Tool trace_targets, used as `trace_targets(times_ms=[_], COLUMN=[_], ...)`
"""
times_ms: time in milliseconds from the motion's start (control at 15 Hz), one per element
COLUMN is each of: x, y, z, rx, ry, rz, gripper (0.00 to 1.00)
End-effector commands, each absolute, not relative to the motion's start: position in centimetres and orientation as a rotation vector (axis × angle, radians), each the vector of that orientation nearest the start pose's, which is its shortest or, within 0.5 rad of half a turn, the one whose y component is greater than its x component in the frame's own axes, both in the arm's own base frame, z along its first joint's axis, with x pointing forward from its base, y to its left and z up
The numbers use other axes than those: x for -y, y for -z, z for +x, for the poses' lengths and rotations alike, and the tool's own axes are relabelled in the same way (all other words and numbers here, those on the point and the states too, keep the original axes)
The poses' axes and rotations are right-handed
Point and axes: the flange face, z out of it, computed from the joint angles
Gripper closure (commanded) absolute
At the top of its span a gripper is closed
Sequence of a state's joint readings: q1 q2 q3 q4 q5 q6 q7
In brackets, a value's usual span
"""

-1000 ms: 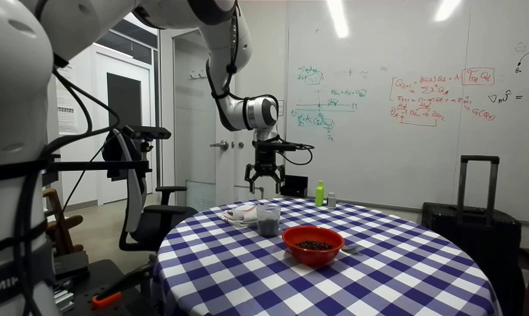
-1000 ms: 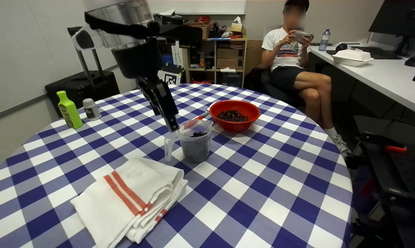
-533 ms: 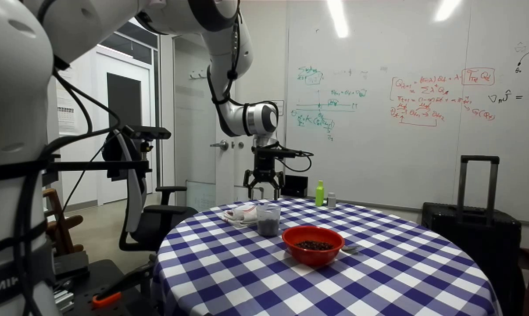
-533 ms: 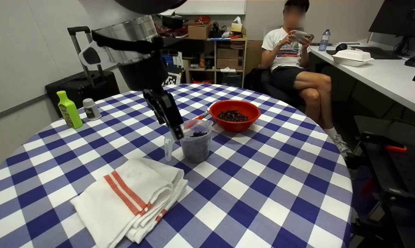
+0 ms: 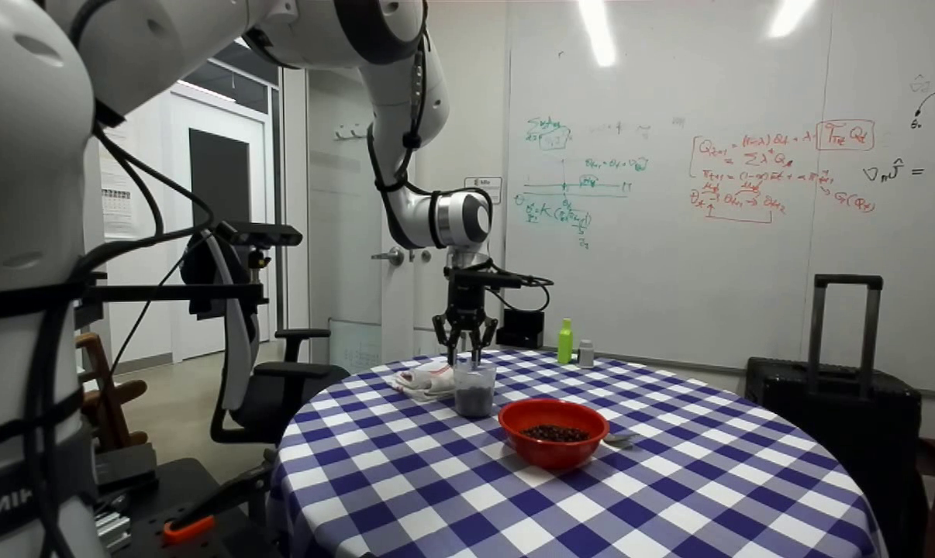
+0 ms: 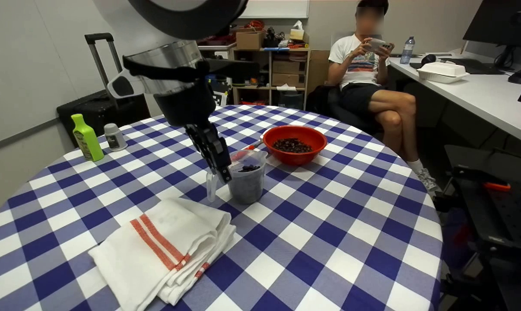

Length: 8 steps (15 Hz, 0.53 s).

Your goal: Pick up the cup from the table, pour some of its contents in the bowl and put the cup back on the table.

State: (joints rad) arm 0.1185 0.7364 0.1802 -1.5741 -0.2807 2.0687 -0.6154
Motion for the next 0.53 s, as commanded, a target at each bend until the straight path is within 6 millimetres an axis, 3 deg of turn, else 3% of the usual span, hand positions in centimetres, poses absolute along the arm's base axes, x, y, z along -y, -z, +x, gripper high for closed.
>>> trace_targets(times_ms=[0,67,133,333,467], x=[-17.2,-17.4,-17.5,-17.8,-17.6], y=[-19.8,-20.1,-20.4,-22.1,-24.6], z=[65.5,65.5,65.5,65.9,66.4], rx=[1.629,1.640,1.658,1.693,1.637], ry=[-0.350,-0.343,-0.335,-0.286,-0.221], rz=[-2.739,-2.731,-2.725,-2.693,-2.639], gripper=[0.85,0.94,0.95,0.93,0.93])
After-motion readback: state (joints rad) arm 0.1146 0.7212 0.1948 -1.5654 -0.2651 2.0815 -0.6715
